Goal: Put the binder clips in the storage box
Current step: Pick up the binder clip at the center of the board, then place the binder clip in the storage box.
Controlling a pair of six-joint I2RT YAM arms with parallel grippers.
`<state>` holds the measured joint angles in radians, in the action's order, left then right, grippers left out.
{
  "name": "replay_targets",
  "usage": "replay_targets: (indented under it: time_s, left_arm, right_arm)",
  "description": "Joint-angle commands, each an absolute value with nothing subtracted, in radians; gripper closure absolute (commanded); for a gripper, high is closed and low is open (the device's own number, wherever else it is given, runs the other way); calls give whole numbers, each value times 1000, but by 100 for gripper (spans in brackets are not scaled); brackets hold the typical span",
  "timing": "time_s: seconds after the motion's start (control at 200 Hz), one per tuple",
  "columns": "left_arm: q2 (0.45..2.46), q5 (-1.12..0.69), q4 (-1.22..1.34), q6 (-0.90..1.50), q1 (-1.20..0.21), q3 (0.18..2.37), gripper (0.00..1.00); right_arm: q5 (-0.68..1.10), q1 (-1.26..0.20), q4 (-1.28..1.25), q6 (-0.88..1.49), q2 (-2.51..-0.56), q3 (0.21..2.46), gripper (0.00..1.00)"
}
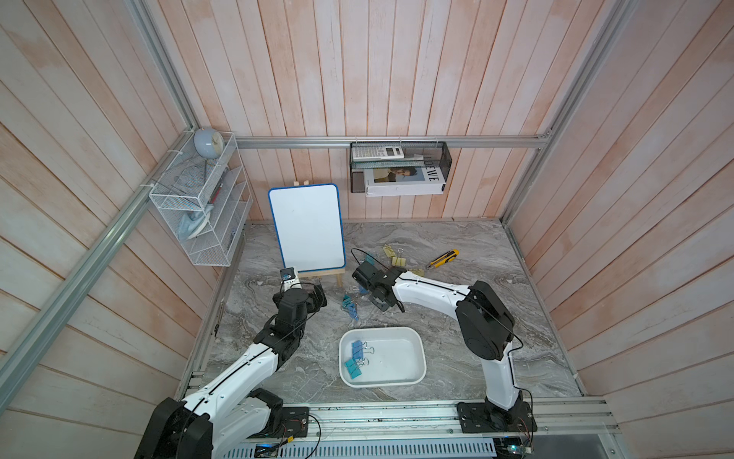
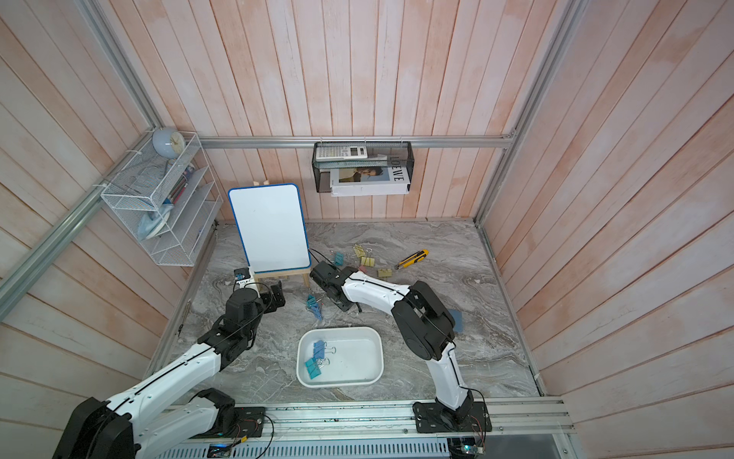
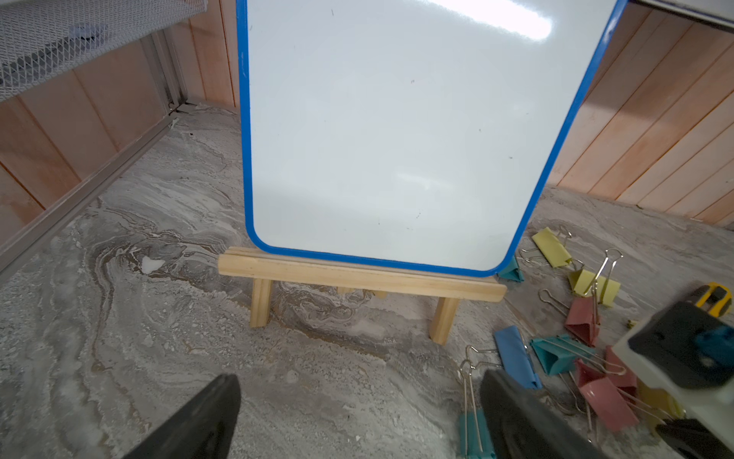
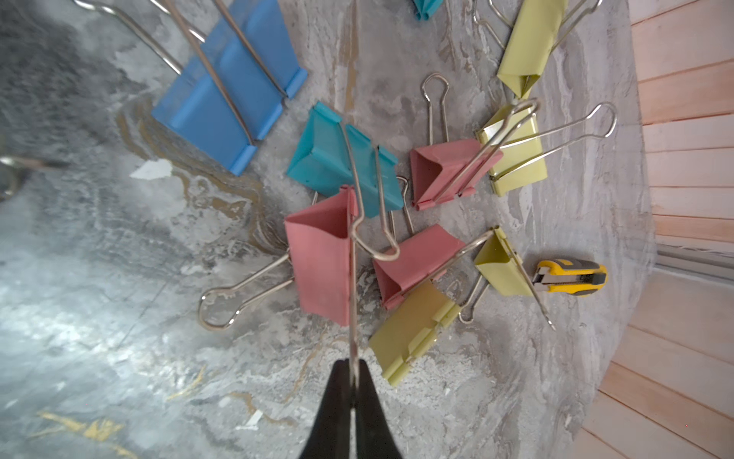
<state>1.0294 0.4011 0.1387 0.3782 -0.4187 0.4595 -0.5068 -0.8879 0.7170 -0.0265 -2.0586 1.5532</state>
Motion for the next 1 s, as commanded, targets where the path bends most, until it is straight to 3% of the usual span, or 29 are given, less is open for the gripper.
replay_targets:
  time_s: [0.0, 0.445, 0.86, 0.995]
  left_arm:
    - [1031, 409, 152, 365, -412, 457, 0]
    - [1026, 400, 150, 366, -413, 457, 0]
    - [1015, 392, 146, 374, -412, 454, 0]
    - [1020, 383, 143, 377, -413, 456, 0]
  right_arm:
    - [-459, -892, 730, -7, -2025, 1551, 100]
    - [-144, -891, 692, 262, -1629, 1355, 100]
    - [175, -906, 505, 661, -1185, 951, 100]
    - [194, -964, 438, 789, -1083, 809, 100]
